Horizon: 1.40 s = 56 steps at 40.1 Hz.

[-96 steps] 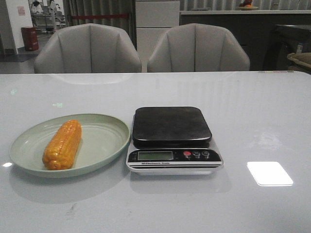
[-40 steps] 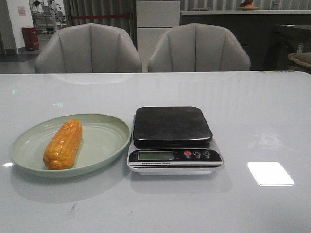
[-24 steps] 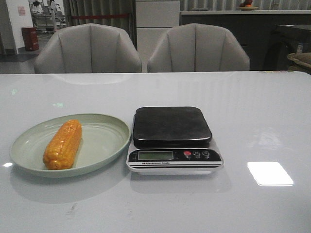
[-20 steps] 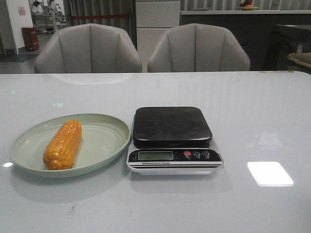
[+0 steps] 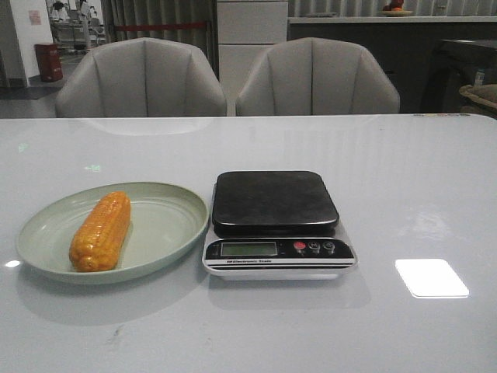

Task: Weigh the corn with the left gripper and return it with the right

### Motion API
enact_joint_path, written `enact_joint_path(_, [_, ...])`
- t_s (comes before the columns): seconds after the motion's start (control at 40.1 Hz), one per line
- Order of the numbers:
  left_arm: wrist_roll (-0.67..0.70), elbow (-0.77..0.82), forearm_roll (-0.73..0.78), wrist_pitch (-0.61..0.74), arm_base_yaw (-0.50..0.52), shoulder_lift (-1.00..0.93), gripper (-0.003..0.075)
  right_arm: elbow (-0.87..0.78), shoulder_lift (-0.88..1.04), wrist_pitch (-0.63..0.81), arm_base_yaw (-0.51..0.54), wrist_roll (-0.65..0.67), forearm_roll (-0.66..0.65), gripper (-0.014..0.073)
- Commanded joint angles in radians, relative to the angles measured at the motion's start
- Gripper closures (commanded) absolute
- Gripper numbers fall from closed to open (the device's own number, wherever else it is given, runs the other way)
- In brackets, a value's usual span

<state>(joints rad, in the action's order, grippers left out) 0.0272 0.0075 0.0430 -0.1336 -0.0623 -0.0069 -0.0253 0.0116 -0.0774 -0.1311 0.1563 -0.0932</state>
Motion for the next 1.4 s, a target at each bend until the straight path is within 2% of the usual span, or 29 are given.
enact_joint_path(0.0, [0.003, 0.0, -0.003, 0.083, -0.007, -0.019, 0.0588, -0.004, 0.017, 0.077, 0.023, 0.003, -0.02, 0.0375])
enact_joint_path(0.15, [0.003, 0.0, -0.003, 0.083, -0.007, -0.019, 0.0588, -0.004, 0.017, 0.077, 0.076, 0.003, -0.02, 0.0375])
enact_joint_path(1.372, [0.003, 0.0, -0.003, 0.083, -0.007, -0.019, 0.0588, -0.004, 0.017, 0.077, 0.075, 0.003, -0.02, 0.0375])
